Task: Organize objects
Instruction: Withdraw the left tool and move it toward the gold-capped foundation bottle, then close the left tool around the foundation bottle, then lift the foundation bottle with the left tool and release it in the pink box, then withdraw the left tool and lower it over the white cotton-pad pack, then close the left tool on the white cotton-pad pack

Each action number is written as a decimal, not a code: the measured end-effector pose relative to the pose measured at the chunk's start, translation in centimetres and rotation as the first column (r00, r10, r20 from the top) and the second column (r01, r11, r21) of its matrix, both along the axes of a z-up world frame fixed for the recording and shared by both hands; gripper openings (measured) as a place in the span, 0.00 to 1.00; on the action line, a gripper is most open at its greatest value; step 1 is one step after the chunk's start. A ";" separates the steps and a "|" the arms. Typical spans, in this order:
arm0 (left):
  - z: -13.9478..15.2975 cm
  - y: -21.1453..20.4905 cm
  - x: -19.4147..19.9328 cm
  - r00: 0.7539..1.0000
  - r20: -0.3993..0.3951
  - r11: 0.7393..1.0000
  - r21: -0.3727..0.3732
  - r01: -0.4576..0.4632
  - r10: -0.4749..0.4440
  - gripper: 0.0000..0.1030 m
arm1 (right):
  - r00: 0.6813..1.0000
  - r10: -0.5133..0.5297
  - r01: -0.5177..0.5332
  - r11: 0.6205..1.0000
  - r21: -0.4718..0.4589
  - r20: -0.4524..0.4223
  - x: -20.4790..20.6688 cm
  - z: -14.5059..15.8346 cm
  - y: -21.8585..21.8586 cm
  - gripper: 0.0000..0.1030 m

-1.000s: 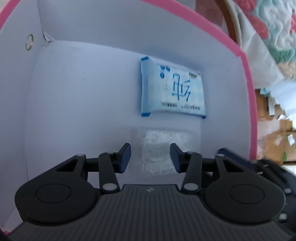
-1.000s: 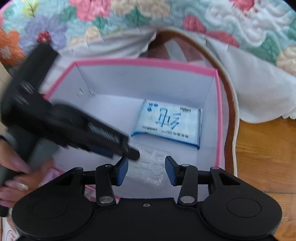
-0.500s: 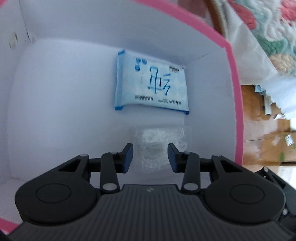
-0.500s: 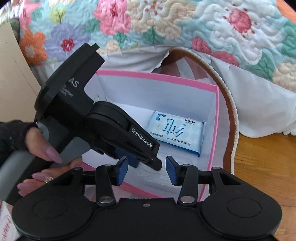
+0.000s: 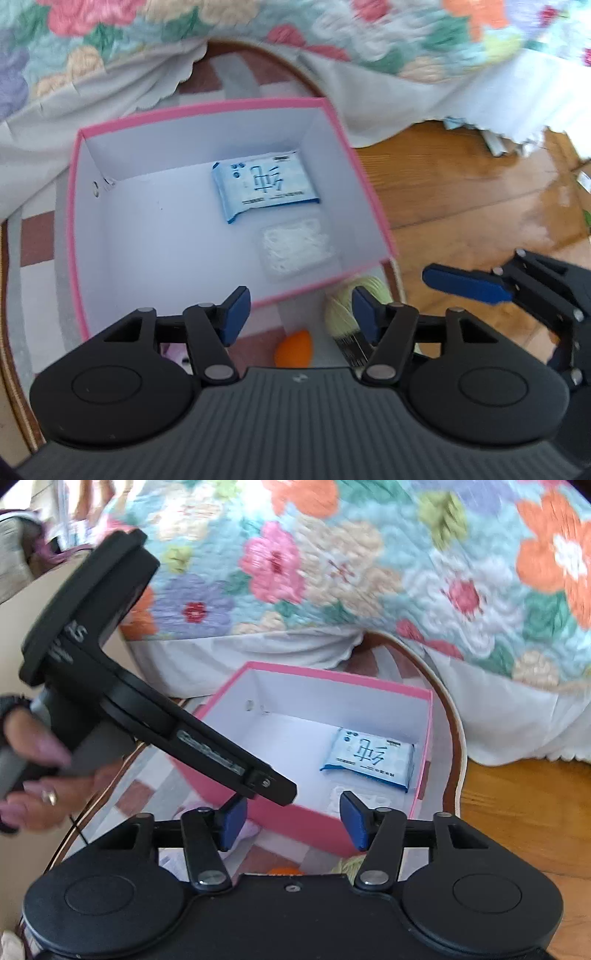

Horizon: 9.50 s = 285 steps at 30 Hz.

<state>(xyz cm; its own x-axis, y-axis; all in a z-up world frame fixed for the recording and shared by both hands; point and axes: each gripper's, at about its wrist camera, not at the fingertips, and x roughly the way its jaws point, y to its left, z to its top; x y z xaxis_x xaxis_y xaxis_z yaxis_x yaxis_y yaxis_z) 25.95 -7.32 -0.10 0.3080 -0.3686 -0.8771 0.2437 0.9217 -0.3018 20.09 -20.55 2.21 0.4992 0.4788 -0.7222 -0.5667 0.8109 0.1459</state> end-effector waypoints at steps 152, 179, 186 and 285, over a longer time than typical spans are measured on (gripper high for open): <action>-4.3 4.9 6.1 0.964 -0.102 0.959 -0.120 -0.256 0.245 0.37 | 0.934 -0.120 0.200 0.956 0.214 -0.337 9.1 -7.8 5.1 0.40; -12.4 3.9 9.4 0.955 -0.171 0.950 -0.157 -0.270 0.243 0.34 | 0.921 -0.237 0.244 0.970 -0.017 -0.310 11.8 -13.5 6.5 0.37; -8.6 4.6 7.3 0.975 -0.103 0.968 -0.143 -0.209 0.195 0.37 | 0.961 -0.164 0.181 0.982 0.061 -0.222 8.1 -8.5 4.1 0.38; -16.2 12.9 -11.1 0.937 -0.117 0.923 -0.172 -0.345 0.329 0.54 | 0.944 0.085 -0.065 0.995 0.074 -0.318 -5.9 -17.1 8.8 0.61</action>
<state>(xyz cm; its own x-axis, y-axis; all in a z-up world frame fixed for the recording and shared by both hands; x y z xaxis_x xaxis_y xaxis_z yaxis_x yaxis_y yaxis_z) 14.82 5.58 -16.26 0.3708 -0.4157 -0.8305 -0.1055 0.8696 -0.4824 14.14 -11.72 -14.92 0.2074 0.5543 -0.8060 -0.5407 0.7516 0.3778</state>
